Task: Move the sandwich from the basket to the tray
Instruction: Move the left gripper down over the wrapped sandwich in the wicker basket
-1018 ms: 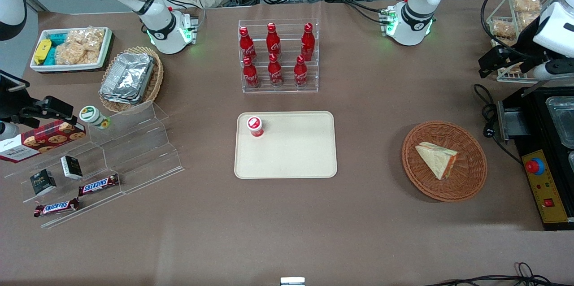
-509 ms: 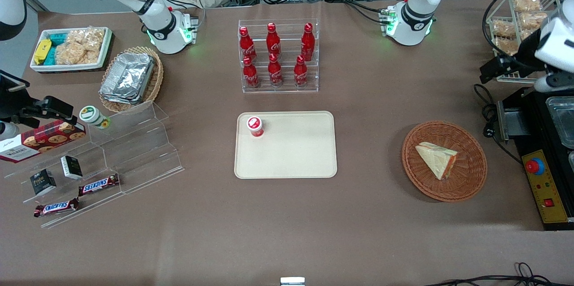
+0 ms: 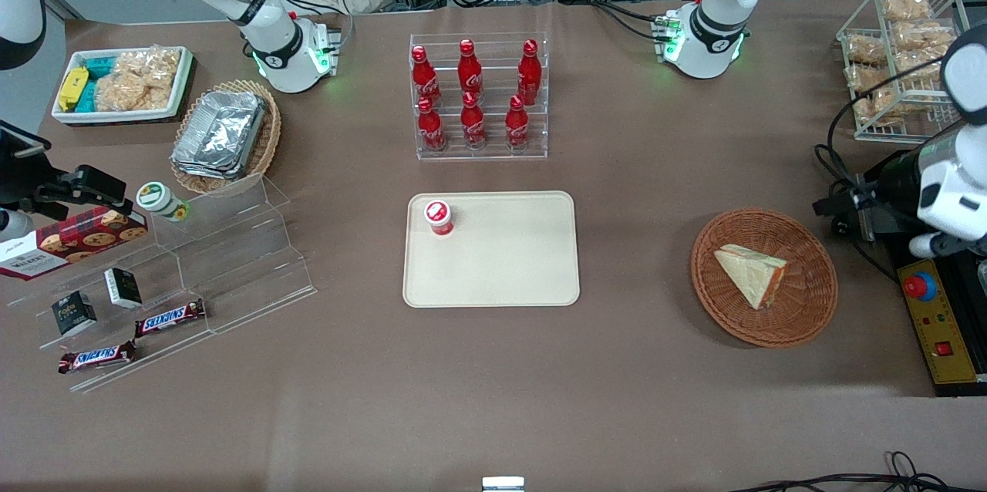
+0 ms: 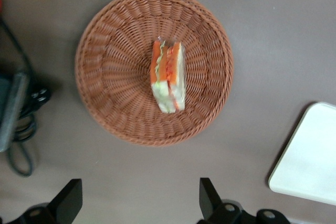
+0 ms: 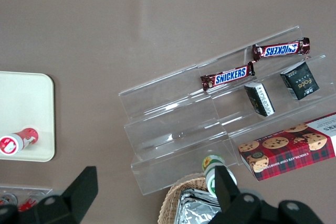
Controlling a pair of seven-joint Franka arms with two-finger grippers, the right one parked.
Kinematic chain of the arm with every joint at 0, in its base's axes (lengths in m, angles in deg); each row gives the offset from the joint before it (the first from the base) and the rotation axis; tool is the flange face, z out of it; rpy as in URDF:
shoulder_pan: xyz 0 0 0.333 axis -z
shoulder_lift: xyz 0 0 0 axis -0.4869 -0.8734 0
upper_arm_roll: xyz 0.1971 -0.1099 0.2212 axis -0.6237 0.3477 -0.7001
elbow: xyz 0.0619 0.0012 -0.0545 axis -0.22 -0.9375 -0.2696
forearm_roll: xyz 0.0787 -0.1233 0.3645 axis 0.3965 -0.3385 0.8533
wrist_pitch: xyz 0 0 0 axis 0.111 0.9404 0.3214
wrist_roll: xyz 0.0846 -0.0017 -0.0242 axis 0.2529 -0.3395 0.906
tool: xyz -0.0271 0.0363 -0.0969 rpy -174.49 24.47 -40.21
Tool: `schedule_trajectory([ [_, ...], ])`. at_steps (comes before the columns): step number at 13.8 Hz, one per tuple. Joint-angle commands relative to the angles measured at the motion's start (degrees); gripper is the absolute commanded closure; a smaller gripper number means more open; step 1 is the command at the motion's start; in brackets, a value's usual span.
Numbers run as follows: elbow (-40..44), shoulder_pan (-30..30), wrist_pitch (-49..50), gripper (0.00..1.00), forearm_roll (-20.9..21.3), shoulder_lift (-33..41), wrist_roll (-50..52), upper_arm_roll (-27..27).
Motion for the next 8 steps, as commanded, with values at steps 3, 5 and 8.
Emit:
schedule_trajectory([
  [3,-0.2,-1.0,-8.9,0.00,-3.3,-8.1,1.0,0.5],
  [5,-1.2,-0.9,-14.0,0.00,-3.7,-11.1,1.0,0.6],
  [8,-2.7,-0.5,-20.1,0.00,-7.8,-13.9,1.0,0.8],
])
